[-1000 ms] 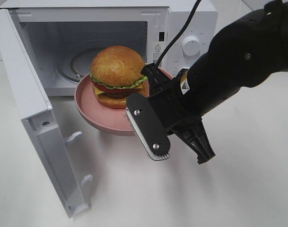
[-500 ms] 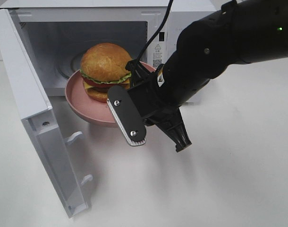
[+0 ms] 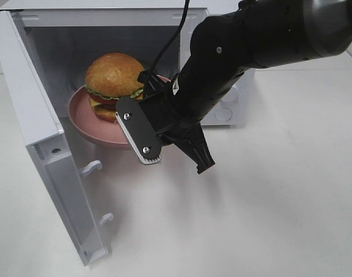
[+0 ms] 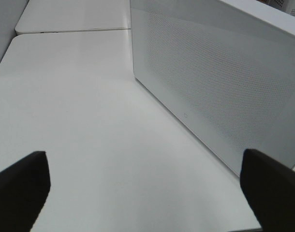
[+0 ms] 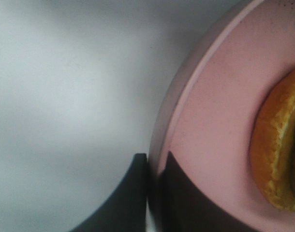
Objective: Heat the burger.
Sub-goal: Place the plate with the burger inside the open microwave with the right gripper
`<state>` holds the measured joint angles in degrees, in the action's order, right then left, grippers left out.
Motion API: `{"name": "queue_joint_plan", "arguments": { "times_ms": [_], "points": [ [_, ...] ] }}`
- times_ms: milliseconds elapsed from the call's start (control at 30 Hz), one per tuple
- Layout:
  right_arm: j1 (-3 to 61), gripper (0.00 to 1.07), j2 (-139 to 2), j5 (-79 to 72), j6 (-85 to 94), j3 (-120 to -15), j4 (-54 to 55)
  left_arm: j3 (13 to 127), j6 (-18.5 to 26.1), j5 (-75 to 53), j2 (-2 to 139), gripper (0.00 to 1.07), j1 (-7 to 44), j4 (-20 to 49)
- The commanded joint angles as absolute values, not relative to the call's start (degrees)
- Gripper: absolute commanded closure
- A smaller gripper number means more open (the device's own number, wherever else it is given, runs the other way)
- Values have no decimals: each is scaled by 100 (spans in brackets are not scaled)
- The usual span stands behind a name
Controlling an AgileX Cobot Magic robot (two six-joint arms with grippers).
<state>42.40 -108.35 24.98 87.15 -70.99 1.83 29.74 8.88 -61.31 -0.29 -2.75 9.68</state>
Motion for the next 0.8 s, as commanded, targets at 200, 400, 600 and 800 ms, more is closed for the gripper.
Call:
{"name": "queue_joint_plan", "arguments": {
  "times_ms": [200, 400, 600, 800],
  "points": [
    [4148, 107, -11081, 2206, 8806, -7649, 269, 2962, 859, -6148, -126, 7, -286, 1003],
    [4148, 107, -11436, 2366, 8789, -8142, 258, 2962, 859, -6148, -126, 7, -286, 1003],
    [4148, 107, -11780, 2515, 8577, -8675, 80, 2962, 859, -6148, -126, 7, -286, 1003],
    [4148, 107, -12095, 2601, 8331, -9110, -143, 2962, 859, -6148, -126, 7, -286, 1003]
  ]
}}
